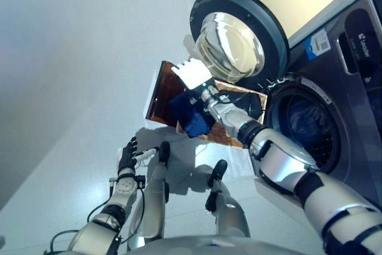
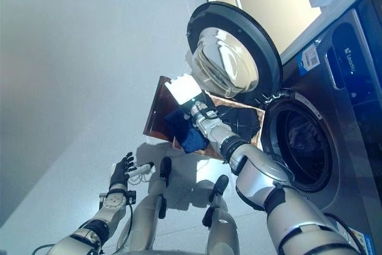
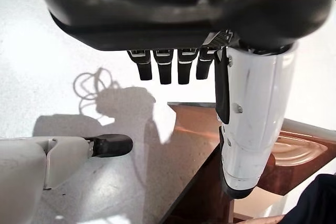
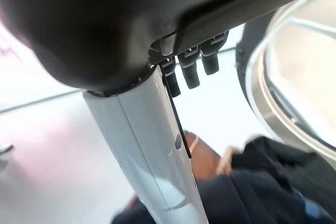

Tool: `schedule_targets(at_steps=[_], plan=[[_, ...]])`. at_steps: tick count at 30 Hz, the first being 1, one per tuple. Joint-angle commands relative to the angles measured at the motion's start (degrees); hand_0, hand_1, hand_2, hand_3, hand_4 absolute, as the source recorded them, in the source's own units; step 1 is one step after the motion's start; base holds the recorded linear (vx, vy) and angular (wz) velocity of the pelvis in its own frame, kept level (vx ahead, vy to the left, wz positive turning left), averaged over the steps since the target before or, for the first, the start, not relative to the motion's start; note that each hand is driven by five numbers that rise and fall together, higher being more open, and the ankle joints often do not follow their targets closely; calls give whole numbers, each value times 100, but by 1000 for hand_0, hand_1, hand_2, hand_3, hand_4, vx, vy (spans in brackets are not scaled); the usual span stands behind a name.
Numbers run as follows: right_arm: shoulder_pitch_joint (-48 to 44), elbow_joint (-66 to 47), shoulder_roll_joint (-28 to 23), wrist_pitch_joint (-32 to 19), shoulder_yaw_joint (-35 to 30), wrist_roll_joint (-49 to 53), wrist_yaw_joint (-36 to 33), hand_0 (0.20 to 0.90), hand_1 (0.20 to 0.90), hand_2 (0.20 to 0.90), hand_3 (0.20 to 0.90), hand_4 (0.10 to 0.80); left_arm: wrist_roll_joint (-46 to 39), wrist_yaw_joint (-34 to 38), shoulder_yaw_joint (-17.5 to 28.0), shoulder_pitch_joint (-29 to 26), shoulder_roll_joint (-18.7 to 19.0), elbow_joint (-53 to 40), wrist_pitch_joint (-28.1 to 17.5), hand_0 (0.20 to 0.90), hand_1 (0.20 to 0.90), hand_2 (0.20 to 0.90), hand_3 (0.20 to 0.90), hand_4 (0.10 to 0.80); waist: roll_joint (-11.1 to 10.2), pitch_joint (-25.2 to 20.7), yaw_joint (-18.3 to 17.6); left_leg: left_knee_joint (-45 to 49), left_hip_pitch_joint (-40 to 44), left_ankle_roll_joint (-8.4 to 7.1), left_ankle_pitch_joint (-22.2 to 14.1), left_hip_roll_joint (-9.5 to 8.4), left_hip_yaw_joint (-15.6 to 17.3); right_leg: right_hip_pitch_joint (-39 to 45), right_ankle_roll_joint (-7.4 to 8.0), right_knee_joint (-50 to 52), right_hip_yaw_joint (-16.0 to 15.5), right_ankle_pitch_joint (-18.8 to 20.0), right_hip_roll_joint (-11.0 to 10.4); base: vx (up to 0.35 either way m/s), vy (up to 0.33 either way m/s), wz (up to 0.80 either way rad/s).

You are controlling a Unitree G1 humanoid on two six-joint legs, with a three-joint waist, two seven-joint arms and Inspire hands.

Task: Pick up the clothes and place them into the washing machine

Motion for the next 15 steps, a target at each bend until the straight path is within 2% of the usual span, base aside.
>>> schedule_targets(at_steps=[1, 9, 15], plan=[[-476, 16, -135, -138, -18, 21, -91, 900, 900, 900, 900, 800, -69, 69, 57, -149, 103, 225, -251, 900, 900, 900, 900, 800, -159, 68, 135, -191, 232, -556, -110, 70, 108, 114, 180, 295, 39, 198, -232, 17, 0, 4], [-212, -2, -511, -258, 85, -40, 70, 900, 900, 900, 900, 800, -141, 43, 119, -218, 121, 130, -313, 900, 900, 900, 900, 800, -185, 135, 109, -191, 211, -568, -102, 79, 76, 99, 175, 325, 26, 179, -224, 2, 0, 1], [-140, 43, -515, -252, 44, -45, 66, 900, 900, 900, 900, 800, -252, 51, 101, -217, 102, -26, -384, 900, 900, 900, 900, 800, -168, 195, 110, -191, 187, -573, -84, 79, 61, 78, 162, 325, 26, 163, -207, 0, 0, 0]])
